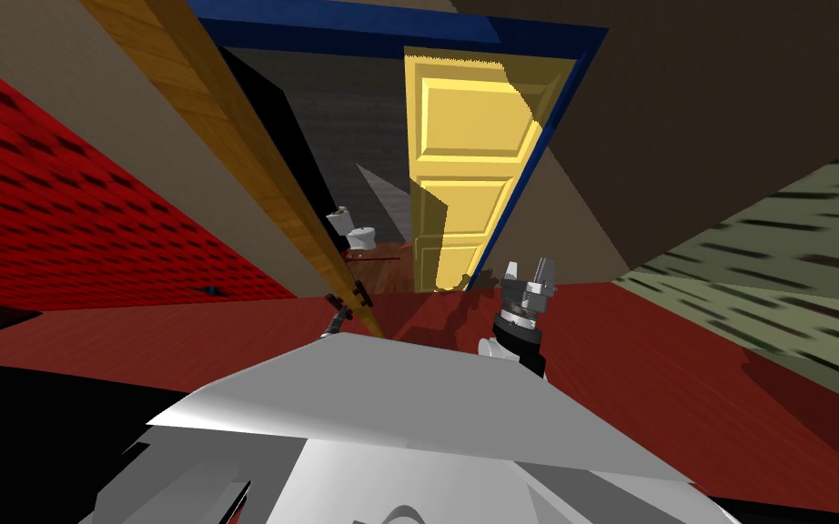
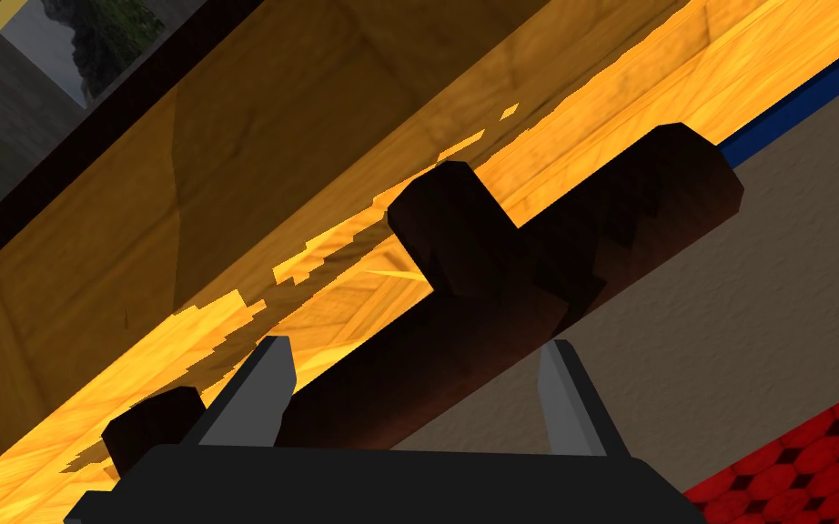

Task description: Pull the door open

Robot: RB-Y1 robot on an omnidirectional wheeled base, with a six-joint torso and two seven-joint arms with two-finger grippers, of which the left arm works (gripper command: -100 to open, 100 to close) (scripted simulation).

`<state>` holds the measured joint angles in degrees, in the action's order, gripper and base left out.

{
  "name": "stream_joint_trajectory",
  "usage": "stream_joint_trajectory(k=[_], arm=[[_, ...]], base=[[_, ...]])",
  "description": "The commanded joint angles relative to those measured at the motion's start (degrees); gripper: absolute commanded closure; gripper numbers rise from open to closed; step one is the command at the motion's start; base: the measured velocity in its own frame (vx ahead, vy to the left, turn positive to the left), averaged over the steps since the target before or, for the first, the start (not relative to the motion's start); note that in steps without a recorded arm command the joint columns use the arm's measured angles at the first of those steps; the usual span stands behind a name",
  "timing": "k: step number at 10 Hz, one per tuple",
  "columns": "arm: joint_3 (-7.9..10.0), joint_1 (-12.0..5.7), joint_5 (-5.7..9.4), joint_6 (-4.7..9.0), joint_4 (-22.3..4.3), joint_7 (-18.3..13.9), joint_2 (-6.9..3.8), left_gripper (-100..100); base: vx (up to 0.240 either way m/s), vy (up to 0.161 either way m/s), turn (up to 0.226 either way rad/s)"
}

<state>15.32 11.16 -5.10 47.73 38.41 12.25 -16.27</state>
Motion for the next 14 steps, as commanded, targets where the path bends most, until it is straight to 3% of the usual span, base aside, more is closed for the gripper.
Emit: stream_joint_trajectory(k=[1, 8, 9, 14], arm=[[-0.27, -0.38, 0.38, -0.48, 0.44, -1.72, 0.49, 100], [-0.27, -0.38, 0.38, -0.48, 0.44, -1.72, 0.49, 100], [-0.70, 0.11, 0.35, -0.25, 0.64, -1.74, -0.13, 100], [-1.06, -0.07, 0.57, -0.21, 0.60, -2.69, -0.14, 100]], base=[[-0.015, 0.014, 0.008], [0.001, -0.001, 0.002], [-0.046, 0.029, -0.032], [-0.032, 0.030, -0.016]])
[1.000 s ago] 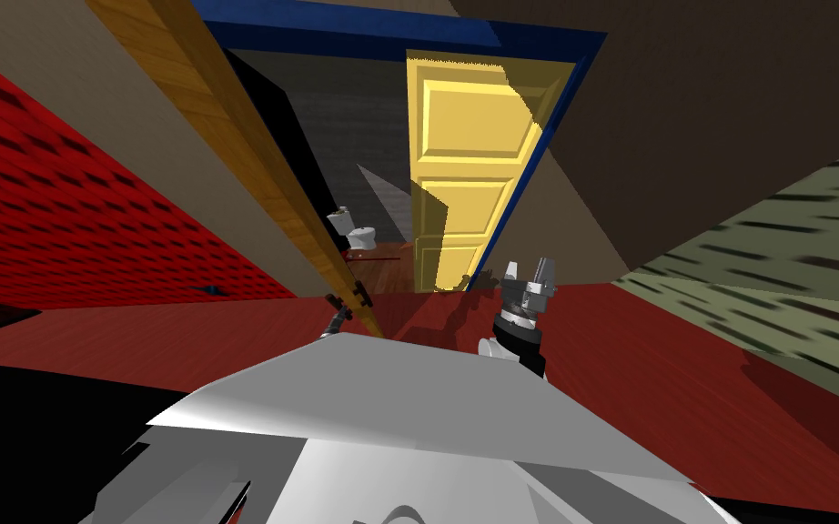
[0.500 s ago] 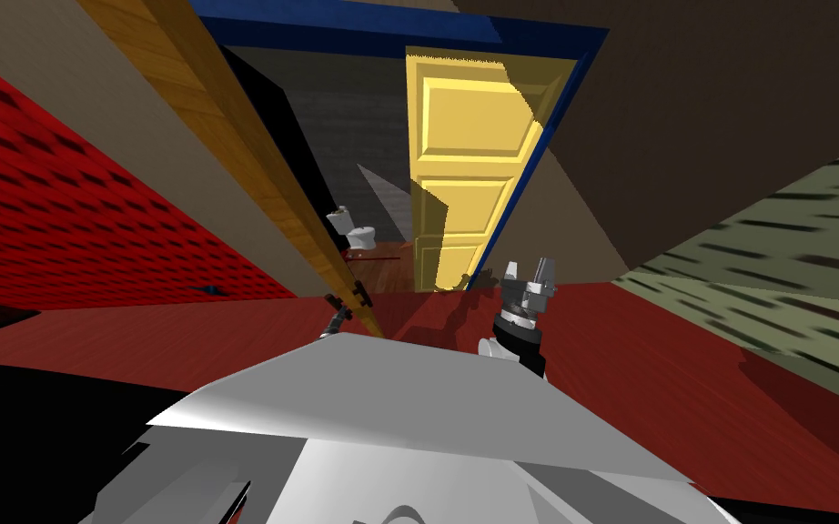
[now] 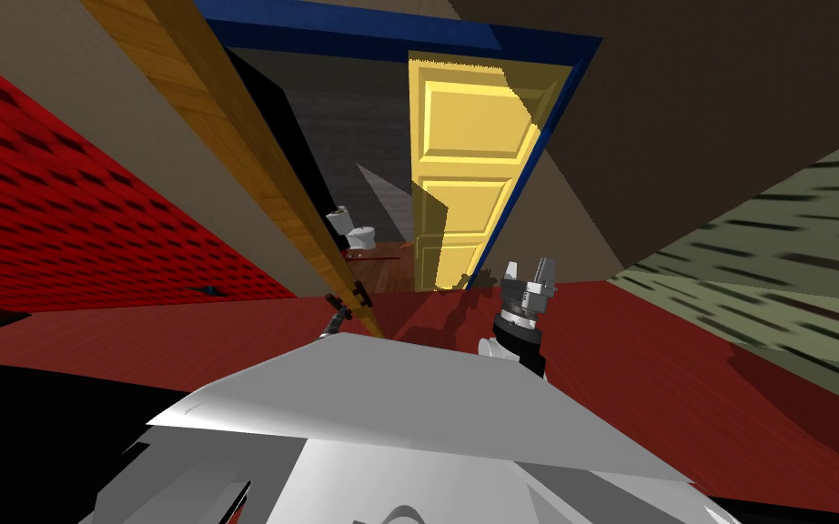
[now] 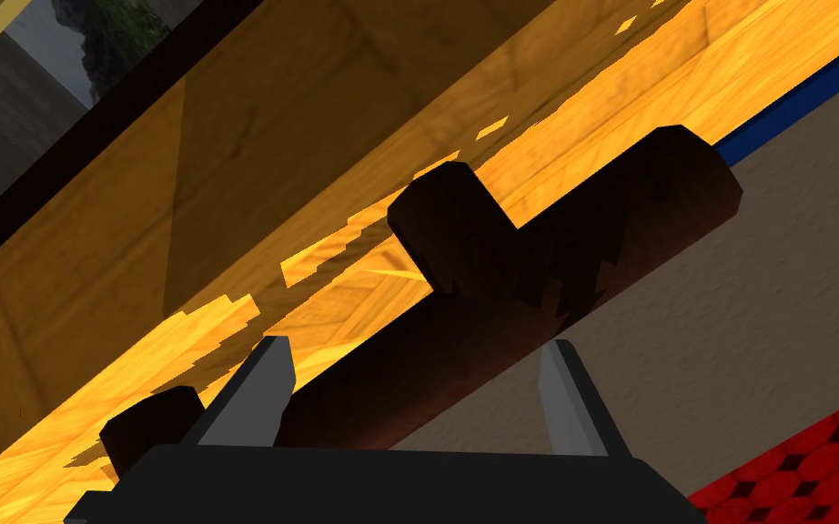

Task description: Pull the door open

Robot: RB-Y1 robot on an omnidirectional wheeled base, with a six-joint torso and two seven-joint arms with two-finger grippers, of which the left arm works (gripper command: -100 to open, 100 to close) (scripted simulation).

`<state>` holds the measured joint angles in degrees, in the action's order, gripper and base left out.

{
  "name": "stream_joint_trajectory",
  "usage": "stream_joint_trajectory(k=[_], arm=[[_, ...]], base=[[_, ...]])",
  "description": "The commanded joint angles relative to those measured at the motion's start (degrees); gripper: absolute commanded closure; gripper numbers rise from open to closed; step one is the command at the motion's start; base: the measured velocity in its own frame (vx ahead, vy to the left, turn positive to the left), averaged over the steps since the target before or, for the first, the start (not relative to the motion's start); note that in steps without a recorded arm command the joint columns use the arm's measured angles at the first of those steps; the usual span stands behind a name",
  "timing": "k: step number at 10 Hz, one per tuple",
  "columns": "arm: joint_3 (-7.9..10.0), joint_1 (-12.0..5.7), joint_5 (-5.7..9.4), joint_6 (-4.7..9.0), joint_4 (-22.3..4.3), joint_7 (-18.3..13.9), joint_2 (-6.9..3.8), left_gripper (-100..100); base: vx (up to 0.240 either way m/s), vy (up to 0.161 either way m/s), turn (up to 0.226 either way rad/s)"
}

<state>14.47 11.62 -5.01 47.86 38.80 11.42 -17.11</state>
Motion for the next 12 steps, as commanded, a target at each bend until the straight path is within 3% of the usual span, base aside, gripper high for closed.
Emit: stream_joint_trajectory(k=[1, 7, 8, 12], arm=[[-0.20, -0.54, 0.47, -0.34, 0.21, -1.86, 0.70, 100], [-0.20, -0.54, 0.47, -0.34, 0.21, -1.86, 0.70, 100], [-0.61, -0.91, 0.46, 0.35, -0.95, -1.60, -0.08, 100], [-1.08, -1.11, 0.72, 0.37, -0.95, -2.72, -0.10, 100]], base=[[0.006, -0.001, 0.013], [0.000, 0.000, -0.002], [-0.056, 0.044, -0.009], [-0.051, 0.057, -0.027]])
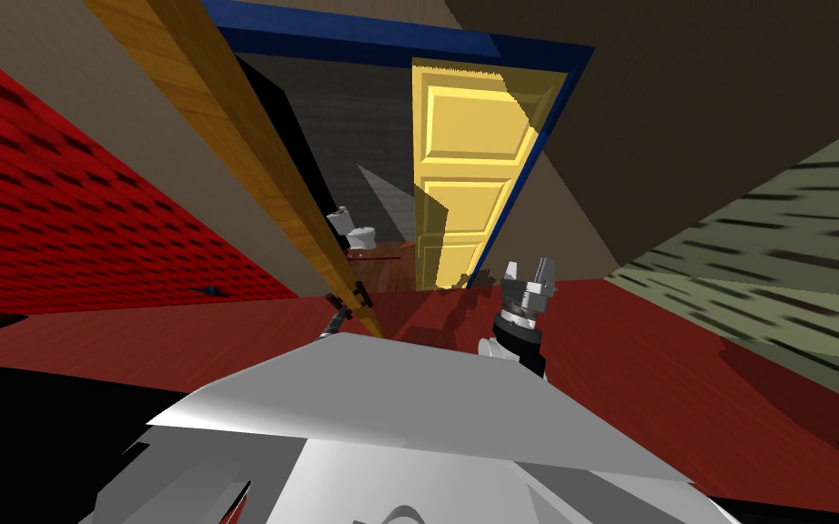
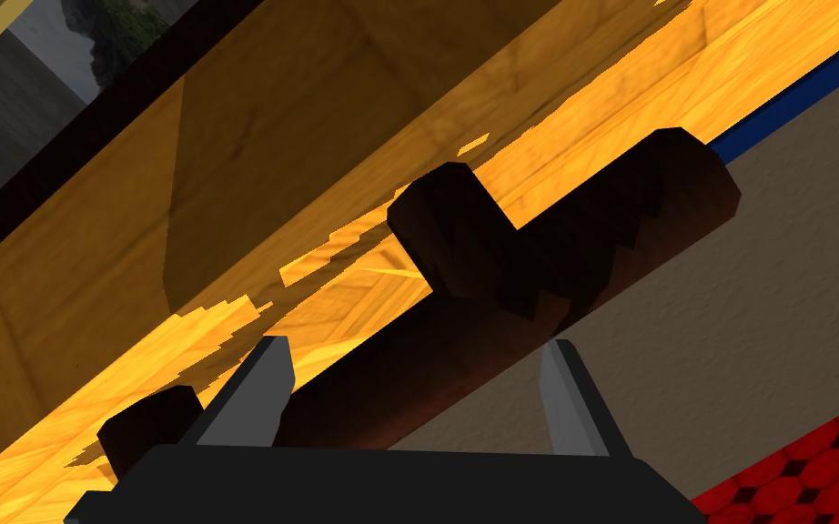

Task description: Pull the door open

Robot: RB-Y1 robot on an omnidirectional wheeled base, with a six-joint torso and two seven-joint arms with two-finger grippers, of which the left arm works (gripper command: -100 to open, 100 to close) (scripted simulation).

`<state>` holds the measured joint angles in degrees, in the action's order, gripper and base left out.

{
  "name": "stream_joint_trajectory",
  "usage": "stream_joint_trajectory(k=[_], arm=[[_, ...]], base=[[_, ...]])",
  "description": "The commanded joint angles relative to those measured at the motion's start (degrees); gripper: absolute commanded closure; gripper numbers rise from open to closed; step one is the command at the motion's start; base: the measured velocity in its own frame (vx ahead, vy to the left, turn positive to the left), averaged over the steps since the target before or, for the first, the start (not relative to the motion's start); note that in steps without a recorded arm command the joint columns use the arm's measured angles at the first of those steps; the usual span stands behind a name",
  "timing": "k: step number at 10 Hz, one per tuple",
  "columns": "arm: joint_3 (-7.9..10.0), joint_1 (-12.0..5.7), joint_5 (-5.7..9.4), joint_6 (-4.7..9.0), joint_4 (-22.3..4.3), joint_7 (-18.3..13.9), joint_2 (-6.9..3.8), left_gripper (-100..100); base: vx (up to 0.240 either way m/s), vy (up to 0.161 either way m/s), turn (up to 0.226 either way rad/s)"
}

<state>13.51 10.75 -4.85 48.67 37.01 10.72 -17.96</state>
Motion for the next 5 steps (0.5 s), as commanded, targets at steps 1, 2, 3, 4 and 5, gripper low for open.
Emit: stream_joint_trajectory(k=[1, 2, 3, 4, 5], arm=[[-0.12, -0.24, 0.56, -0.44, 0.85, -2.02, 0.75, 100], [-0.12, -0.24, 0.56, -0.44, 0.85, -2.02, 0.75, 100], [-0.12, -0.24, 0.56, -0.44, 0.85, -2.02, 0.75, 100], [-0.12, -0.24, 0.56, -0.44, 0.85, -2.02, 0.75, 100], [-0.12, -0.24, 0.56, -0.44, 0.85, -2.02, 0.75, 100]], base=[[0.005, 0.002, 0.010], [0.013, -0.007, 0.009], [0.006, -0.007, 0.005], [0.004, -0.007, 0.008], [0.000, 0.000, 0.000]])
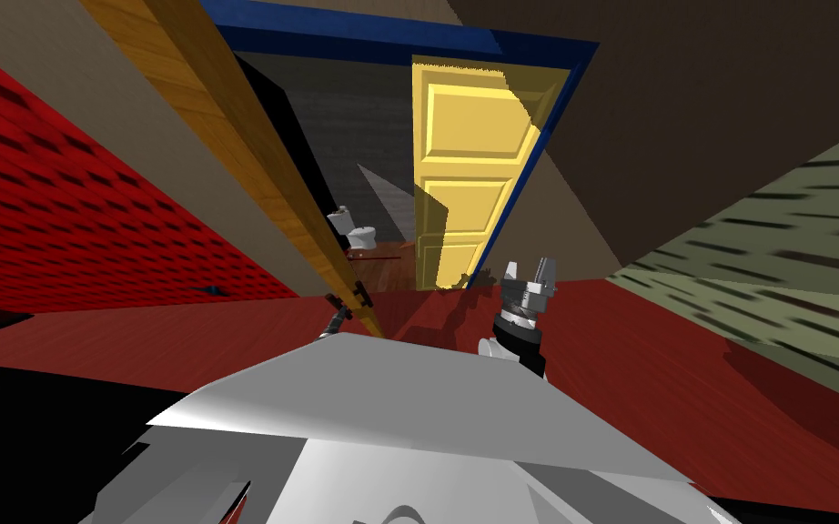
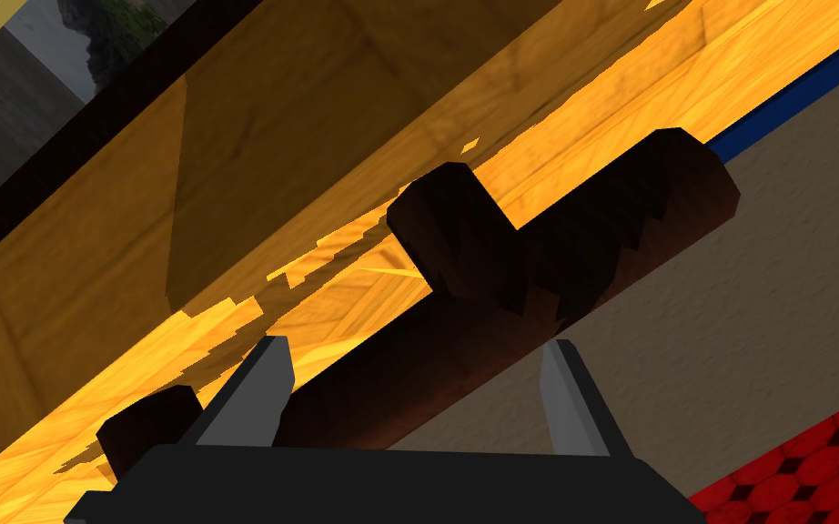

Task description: Pull the door open

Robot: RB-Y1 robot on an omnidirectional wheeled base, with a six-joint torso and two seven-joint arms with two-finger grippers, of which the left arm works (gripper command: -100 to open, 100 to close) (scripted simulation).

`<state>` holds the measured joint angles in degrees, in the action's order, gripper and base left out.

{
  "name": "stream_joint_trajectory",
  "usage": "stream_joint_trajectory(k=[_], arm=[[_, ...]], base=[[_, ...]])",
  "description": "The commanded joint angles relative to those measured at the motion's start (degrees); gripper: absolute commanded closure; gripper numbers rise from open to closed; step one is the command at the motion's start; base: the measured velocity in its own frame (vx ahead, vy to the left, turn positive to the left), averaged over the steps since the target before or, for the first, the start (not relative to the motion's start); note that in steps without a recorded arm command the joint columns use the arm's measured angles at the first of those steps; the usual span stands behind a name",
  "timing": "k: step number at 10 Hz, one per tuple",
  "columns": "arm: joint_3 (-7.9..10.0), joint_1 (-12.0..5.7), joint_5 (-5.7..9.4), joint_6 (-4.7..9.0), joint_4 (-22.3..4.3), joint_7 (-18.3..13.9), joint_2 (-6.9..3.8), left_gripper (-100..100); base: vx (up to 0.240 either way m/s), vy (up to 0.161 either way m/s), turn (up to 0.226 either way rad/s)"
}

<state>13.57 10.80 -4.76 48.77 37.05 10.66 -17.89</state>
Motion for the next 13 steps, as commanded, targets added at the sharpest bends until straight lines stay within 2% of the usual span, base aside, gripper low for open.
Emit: stream_joint_trajectory(k=[1, 2, 3, 13], arm=[[-0.18, -0.29, 0.47, -0.53, 0.81, -1.96, 0.68, 100], [-0.18, -0.29, 0.47, -0.53, 0.81, -1.96, 0.68, 100], [-0.78, 0.11, 0.29, -0.34, 0.79, -1.86, 0.01, 100], [-0.95, 0.02, 0.37, -0.32, 0.77, -2.27, 0.01, 100]], base=[[0.000, 0.000, 0.000], [0.000, 0.000, 0.000], [-0.059, 0.046, -0.009], [-0.011, 0.010, -0.004]])
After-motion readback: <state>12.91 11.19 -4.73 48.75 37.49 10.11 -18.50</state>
